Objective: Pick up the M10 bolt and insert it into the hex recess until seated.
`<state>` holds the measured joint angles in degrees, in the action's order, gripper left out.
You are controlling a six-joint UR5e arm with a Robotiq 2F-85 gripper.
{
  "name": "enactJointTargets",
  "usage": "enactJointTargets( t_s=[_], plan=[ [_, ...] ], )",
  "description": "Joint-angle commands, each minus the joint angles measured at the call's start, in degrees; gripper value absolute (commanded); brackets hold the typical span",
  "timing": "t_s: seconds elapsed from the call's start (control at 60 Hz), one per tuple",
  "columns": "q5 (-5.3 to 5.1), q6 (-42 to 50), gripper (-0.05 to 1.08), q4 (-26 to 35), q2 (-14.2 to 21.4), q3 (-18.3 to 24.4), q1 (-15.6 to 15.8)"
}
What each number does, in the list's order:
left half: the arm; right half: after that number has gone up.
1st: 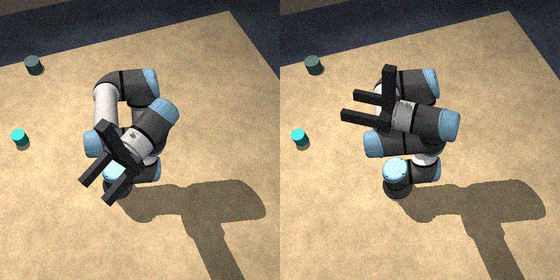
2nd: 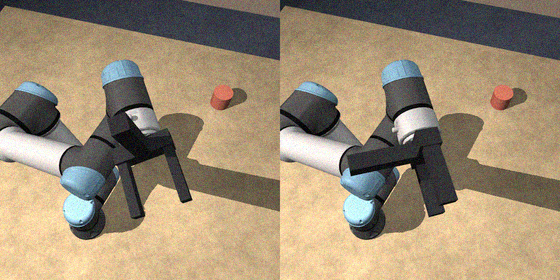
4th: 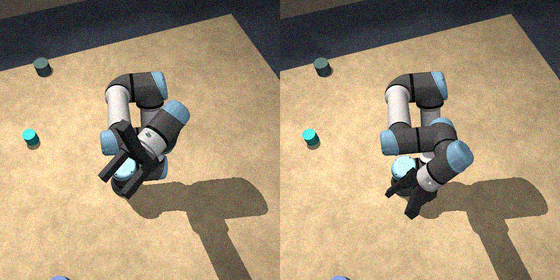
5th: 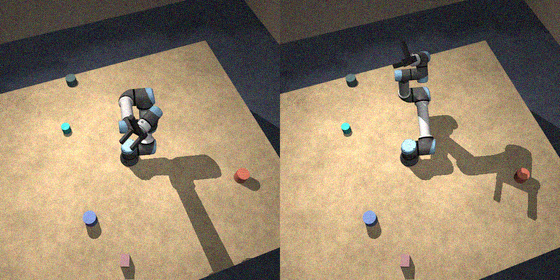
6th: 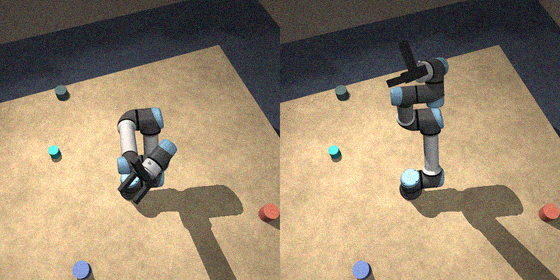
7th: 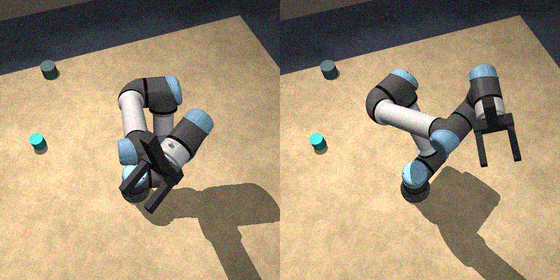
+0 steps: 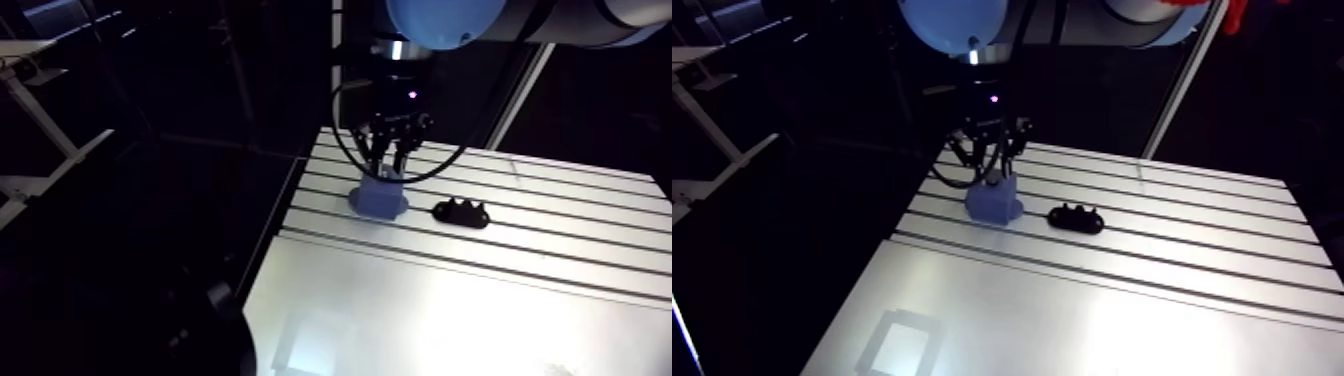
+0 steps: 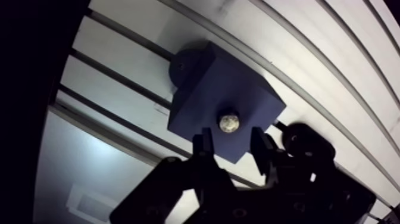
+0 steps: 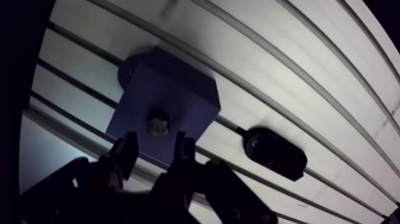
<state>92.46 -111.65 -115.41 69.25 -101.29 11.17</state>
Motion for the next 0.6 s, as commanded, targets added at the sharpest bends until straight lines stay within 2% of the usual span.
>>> enactJointTargets(
  t_s=[0.017,0.117,0.283,0.45,0.467,0.483,0.5,0.517,0.533,0.55,0.567,0.583,0.6],
  plan=[
    [0.56,-0.37,0.01,-0.39,0.37,-0.02,-0.01],
    [0.66,-0.21,0.01,-0.55,0.48,0.16,-0.1],
    [-0.38,1.42,0.01,-1.15,1.36,0.44,-0.11],
    [-0.4,5.26,0.01,-1.45,1.63,0.61,0.06],
    [-0.47,5.7,0.04,-1.37,1.63,0.69,0.08],
    [-0.63,6.37,0.16,-1.36,1.63,0.7,0.08],
    [-0.63,6.37,0.16,-1.36,1.63,0.7,0.08],
    [-0.95,7.36,0.31,-1.36,1.63,0.7,0.08],
    [-0.95,7.36,0.31,-1.36,1.63,0.7,0.08],
    [-1.38,8.63,0.44,-1.36,1.63,0.78,0.08],
    [-1.38,8.63,0.44,-1.36,1.63,0.78,0.08],
    [-1.74,9.79,0.58,-1.36,1.63,0.94,0.15],
    [-1.74,9.79,0.58,-1.36,1.63,0.94,0.15]
  ],
)
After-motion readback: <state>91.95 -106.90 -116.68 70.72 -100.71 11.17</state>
